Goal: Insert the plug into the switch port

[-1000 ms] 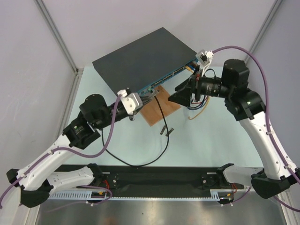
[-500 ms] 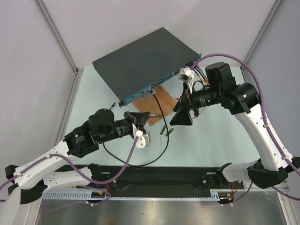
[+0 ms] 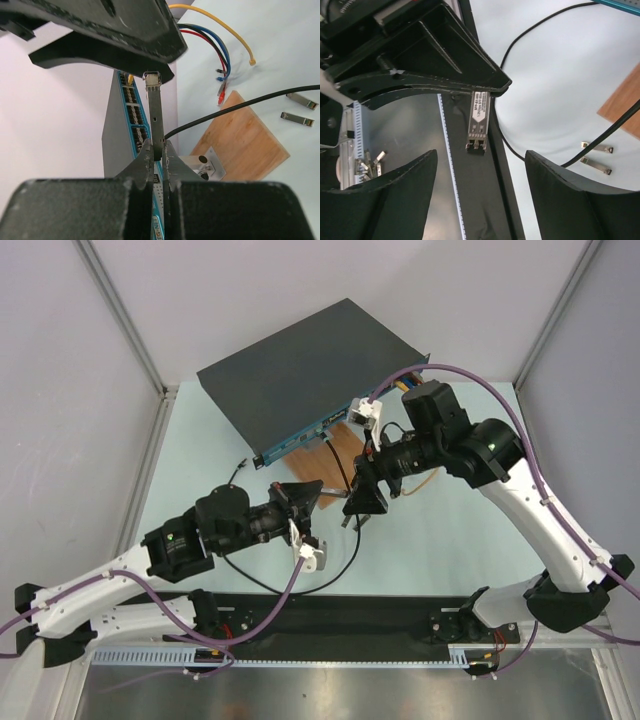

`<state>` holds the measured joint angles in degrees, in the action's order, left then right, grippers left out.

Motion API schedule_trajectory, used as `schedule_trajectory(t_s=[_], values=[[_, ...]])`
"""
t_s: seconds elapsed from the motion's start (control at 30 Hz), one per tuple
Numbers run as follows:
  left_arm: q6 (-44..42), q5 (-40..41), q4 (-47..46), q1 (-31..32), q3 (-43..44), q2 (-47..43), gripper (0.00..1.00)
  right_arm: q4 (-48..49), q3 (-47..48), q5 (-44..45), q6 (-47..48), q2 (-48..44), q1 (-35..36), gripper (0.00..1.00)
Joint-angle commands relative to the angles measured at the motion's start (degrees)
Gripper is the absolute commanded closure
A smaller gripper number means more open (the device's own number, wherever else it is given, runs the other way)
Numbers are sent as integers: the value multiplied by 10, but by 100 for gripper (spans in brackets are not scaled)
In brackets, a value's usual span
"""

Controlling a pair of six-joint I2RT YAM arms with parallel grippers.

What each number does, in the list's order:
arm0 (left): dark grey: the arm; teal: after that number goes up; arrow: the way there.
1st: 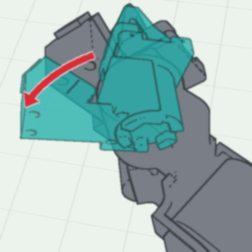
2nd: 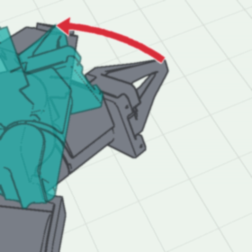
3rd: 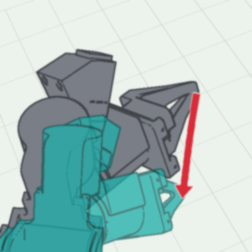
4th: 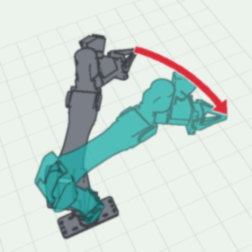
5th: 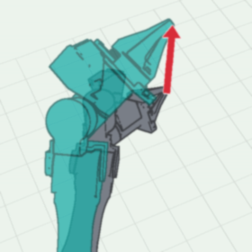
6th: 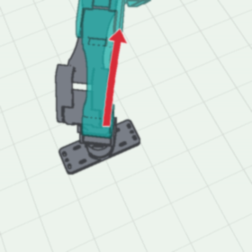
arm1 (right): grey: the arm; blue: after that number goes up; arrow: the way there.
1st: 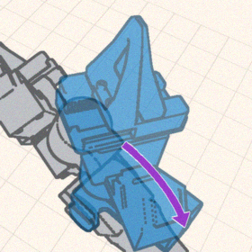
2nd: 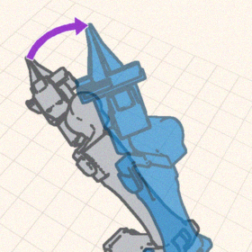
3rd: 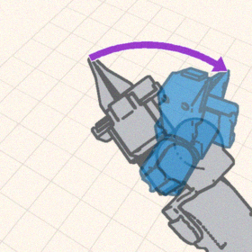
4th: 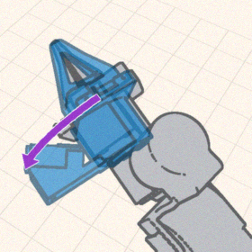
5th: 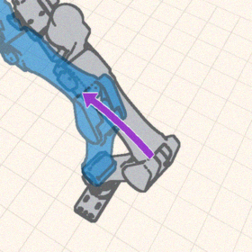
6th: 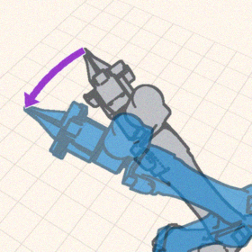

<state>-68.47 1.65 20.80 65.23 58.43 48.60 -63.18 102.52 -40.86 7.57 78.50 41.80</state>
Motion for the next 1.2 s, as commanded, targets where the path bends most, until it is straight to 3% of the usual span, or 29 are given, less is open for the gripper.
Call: schedule_trajectory(t_s=[0.0,0.47,0.57,0.63,0.7,0.77,0.8,0.9,0.93,1.17], values=[[-20,6,-27,8,-2,-5,100,22,18,39,-5,5,12,26],[-26,0,-22,9,-11,-6,100,20,41,57,-5,29,27,53],[-25,-1,-22,9,-12,-7,100,16,37,62,2,28,34,68],[-24,-1,-23,10,-14,-7,100,14,33,65,4,26,37,94],[-21,5,-29,10,-18,-9,100,17,30,67,2,24,38,100],[-10,23,-57,9,-24,-12,75,20,28,68,2,20,38,100],[9,32,-65,9,-29,-12,49,23,26,78,2,17,38,100],[73,50,-74,4,-17,-15,34,42,8,106,0,-4,29,100],[94,47,-70,-4,-10,-17,24,52,-4,108,-4,-11,10,100],[442,-97,-1,-113,113,-29,16,212,-119,149,-34,-99,-80,100]])
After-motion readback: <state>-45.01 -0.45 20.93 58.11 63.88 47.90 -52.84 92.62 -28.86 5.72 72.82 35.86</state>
